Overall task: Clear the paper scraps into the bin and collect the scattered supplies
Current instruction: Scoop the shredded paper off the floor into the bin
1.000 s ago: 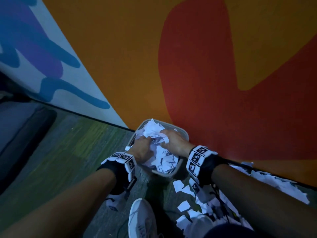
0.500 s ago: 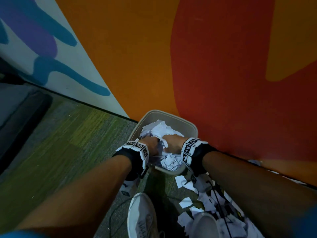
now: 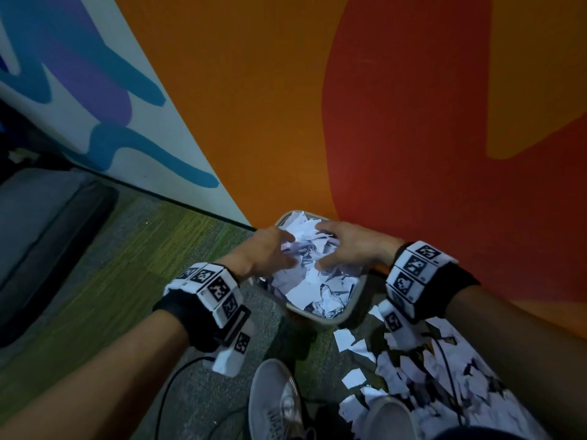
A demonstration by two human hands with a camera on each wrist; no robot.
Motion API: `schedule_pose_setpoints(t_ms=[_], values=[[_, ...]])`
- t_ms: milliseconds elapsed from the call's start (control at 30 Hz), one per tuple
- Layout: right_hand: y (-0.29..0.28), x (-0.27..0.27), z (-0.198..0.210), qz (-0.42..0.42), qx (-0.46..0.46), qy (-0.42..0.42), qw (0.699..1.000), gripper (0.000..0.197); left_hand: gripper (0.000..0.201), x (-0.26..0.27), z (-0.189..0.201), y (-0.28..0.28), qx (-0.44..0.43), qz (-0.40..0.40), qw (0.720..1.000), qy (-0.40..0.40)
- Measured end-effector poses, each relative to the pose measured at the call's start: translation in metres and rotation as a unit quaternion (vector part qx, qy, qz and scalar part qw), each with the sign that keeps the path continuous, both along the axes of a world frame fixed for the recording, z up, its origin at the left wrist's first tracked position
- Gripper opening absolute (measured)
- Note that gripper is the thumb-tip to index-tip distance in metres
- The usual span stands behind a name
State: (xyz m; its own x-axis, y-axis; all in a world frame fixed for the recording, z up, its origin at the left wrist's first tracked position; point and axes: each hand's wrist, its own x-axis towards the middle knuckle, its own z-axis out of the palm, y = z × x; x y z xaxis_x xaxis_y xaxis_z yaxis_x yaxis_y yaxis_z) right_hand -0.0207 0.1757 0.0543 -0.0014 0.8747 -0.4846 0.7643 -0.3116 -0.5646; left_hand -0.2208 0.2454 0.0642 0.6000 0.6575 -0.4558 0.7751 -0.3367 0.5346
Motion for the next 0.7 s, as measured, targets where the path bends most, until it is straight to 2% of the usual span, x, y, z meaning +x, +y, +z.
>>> schedule_pose_setpoints(t_ms=[133, 200, 267, 400, 567, 700], values=[[-0.006, 0.007, 0.011, 0.018, -0.007, -0.011, 1.0, 0.096, 0.05, -0.007, 0.027, -0.004, 0.054, 0.005, 0.998, -0.033], [-0.009, 0.009, 0.018, 0.038, -0.001, -0.036, 0.999, 0.088, 0.055, -0.008, 0.033, -0.006, 0.072, -0.002, 0.997, -0.035], [-0.012, 0.006, 0.022, 0.052, 0.008, -0.055, 0.997, 0.079, 0.07, -0.006, 0.03, -0.006, 0.046, -0.026, 0.999, -0.011], [-0.014, -0.005, 0.001, 0.106, -0.036, -0.067, 0.991, 0.052, 0.1, 0.003, 0.001, -0.009, -0.027, -0.102, 0.991, 0.085], [-0.007, -0.018, -0.038, 0.151, -0.081, -0.107, 0.979, 0.041, 0.094, 0.014, -0.036, -0.006, -0.047, -0.122, 0.985, 0.117], [0.001, -0.026, -0.056, 0.159, -0.08, -0.138, 0.974, 0.042, 0.102, 0.021, -0.054, -0.006, -0.048, -0.127, 0.981, 0.139]])
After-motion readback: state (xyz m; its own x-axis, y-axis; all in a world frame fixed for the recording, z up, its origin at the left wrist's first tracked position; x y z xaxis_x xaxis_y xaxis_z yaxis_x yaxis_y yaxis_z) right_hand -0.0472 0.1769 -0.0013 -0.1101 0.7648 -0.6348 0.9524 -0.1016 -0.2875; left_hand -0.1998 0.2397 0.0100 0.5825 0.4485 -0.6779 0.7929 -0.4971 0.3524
